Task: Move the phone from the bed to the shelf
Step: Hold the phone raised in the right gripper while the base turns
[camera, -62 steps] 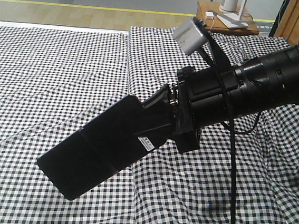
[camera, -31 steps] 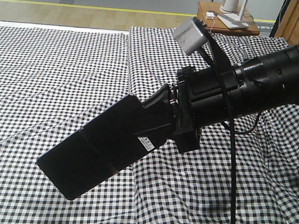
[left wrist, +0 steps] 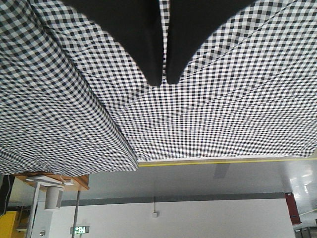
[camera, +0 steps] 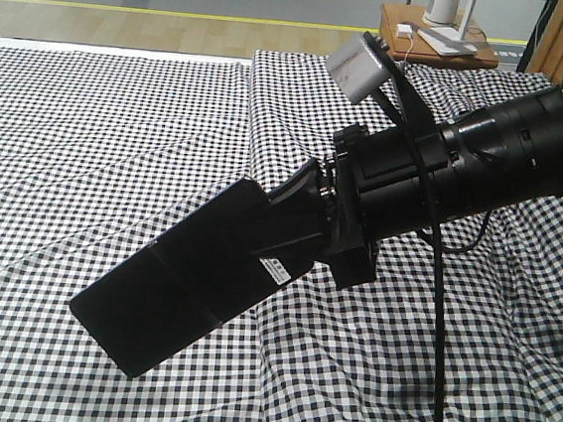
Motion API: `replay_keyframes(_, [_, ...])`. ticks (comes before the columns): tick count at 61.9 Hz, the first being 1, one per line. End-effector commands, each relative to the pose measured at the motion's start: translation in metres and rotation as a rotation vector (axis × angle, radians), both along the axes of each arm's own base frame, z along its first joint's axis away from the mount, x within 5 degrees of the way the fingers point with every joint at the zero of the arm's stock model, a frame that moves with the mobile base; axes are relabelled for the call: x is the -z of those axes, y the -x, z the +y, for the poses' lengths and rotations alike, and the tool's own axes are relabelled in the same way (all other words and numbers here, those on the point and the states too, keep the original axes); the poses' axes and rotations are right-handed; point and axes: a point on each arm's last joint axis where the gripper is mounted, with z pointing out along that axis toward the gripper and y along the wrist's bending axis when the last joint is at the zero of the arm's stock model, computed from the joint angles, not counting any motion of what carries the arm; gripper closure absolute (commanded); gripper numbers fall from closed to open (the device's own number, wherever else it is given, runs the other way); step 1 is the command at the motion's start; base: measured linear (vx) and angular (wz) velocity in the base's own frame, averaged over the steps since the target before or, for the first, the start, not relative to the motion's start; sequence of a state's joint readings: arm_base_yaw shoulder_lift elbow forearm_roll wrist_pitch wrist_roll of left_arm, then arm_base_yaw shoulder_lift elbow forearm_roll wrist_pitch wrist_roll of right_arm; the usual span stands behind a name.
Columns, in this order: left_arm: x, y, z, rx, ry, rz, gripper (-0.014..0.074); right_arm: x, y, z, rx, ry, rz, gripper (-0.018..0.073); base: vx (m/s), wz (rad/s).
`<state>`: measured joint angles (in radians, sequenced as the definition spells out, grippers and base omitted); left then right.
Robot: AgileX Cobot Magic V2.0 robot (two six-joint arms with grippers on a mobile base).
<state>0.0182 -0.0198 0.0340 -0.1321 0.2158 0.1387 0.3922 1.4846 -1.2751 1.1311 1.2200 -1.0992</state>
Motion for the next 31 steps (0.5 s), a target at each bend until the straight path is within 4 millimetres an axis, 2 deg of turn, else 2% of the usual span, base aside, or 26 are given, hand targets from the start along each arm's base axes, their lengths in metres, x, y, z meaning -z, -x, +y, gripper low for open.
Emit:
replay_keyframes(1, [-0.0069,-0.0003,0.0007,-0.007,0.009,-0.080,0.0596,-0.0254,0.0151,-0.0013,-0.060,-0.101,-0.009,0.0564,-0.01,0.06])
replay_keyframes(31, [-0.0069,-0.0003,0.0007,-0.007,0.009,-0.080,0.0596,-0.0254,0.0151,-0.0013,-0.060,-0.101,-0.009,0.0564,-0.03,0.12])
